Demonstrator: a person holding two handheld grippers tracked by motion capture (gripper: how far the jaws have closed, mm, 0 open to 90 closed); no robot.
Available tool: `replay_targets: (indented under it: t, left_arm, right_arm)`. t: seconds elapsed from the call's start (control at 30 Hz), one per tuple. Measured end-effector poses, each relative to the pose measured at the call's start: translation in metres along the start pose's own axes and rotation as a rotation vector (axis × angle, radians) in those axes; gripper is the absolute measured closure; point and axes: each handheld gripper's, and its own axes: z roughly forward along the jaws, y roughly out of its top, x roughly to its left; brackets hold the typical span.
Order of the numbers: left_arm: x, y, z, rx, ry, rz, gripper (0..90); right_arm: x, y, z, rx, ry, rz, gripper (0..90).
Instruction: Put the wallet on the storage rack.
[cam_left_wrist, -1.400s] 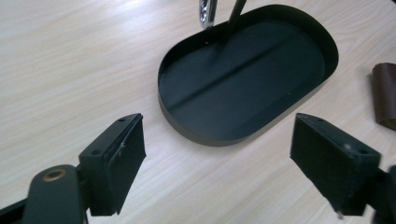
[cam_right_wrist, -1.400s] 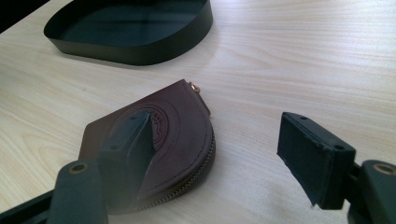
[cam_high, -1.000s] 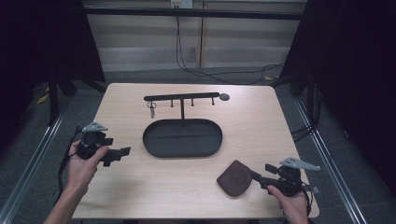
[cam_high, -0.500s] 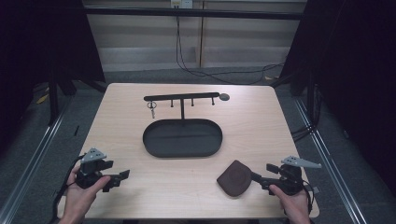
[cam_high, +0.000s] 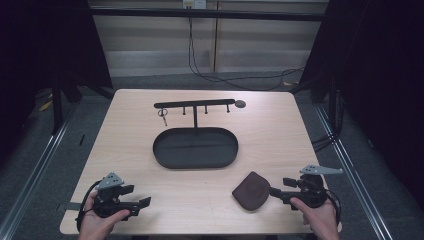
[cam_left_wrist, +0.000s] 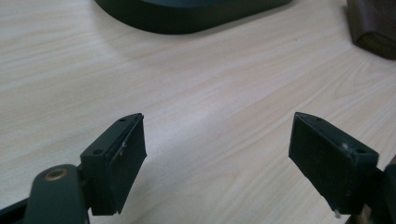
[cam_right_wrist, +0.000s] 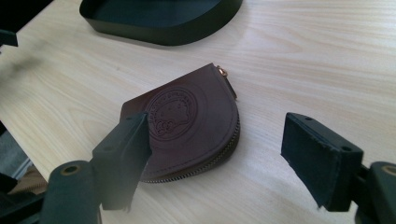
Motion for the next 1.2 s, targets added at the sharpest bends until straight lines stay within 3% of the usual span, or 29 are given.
replay_targets:
  t: [0.07, 0.17, 0.23, 0.37, 0.57, 0.8, 1.0, 1.2]
  left_arm:
    - [-0.002, 0.0, 0.001, 0.01, 0.003, 0.024, 18.8]
    - [0.0, 0.0, 0.003, 0.018, 0.014, 0.018, 18.8]
    - [0.002, 0.0, 0.007, 0.04, 0.0, 0.016, 18.7]
    - [0.001, 0.002, 0.009, 0.048, -0.008, 0.039, 19.0]
    - [0.002, 0.003, 0.009, 0.051, -0.015, 0.038, 19.2]
    - [0.002, 0.003, 0.008, 0.058, -0.012, 0.046, 19.6]
    - [-0.001, 0.002, 0.008, 0.069, -0.02, 0.07, 19.5]
    - [-0.001, 0.002, 0.008, 0.066, -0.019, 0.067, 19.5]
  right_arm:
    - [0.002, 0.006, 0.003, 0.018, 0.016, -0.002, 25.3]
    - [0.004, 0.013, 0.005, 0.045, 0.011, -0.022, 30.5]
    - [0.005, 0.017, 0.007, 0.082, 0.001, -0.038, 30.3]
    - [0.008, 0.026, 0.014, 0.188, -0.033, -0.055, 28.7]
    - [0.011, 0.039, 0.026, 0.337, -0.03, -0.041, 22.0]
    - [0.017, 0.054, 0.04, 0.469, -0.029, -0.061, 21.9]
    - [0.019, 0.064, 0.051, 0.531, -0.044, -0.074, 19.4]
    - [0.018, 0.07, 0.066, 0.616, -0.055, -0.069, 17.5]
